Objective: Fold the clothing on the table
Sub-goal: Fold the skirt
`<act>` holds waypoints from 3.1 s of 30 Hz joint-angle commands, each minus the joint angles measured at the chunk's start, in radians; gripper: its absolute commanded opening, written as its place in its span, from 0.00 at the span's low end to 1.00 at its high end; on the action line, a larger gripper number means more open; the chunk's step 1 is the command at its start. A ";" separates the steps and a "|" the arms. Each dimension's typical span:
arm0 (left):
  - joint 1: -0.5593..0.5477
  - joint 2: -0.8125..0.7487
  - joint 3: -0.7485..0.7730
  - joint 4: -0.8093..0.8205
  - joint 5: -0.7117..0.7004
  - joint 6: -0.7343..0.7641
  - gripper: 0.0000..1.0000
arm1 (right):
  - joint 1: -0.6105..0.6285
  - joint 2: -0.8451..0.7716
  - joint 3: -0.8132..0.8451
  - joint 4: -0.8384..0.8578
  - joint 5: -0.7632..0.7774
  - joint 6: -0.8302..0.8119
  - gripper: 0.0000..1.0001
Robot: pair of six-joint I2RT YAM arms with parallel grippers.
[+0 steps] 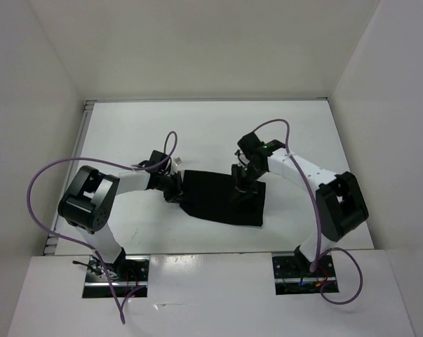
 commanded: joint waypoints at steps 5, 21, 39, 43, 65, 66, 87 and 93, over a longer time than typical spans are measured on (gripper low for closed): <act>-0.006 0.038 -0.014 -0.065 -0.090 0.067 0.00 | 0.076 0.149 0.033 -0.021 -0.044 -0.083 0.14; -0.006 -0.011 0.014 -0.114 -0.090 0.086 0.00 | 0.096 0.327 0.021 0.119 -0.214 -0.092 0.00; -0.006 -0.057 0.017 -0.134 -0.090 0.086 0.00 | 0.096 0.480 0.076 0.199 -0.220 -0.065 0.00; -0.006 -0.118 0.074 -0.191 -0.077 0.086 0.00 | 0.096 0.517 0.076 0.219 -0.188 -0.034 0.00; -0.079 -0.217 0.240 -0.141 0.112 0.003 0.00 | 0.096 0.566 0.239 0.292 -0.134 0.101 0.00; -0.088 -0.217 0.240 -0.131 0.112 0.003 0.00 | 0.096 0.566 0.239 0.302 -0.134 0.110 0.00; -0.174 0.041 0.361 -0.090 0.103 0.003 0.00 | 0.033 0.247 0.174 0.242 0.091 0.191 0.18; -0.174 0.070 0.370 -0.090 0.103 0.003 0.00 | -0.013 0.143 0.110 0.168 0.217 0.191 0.22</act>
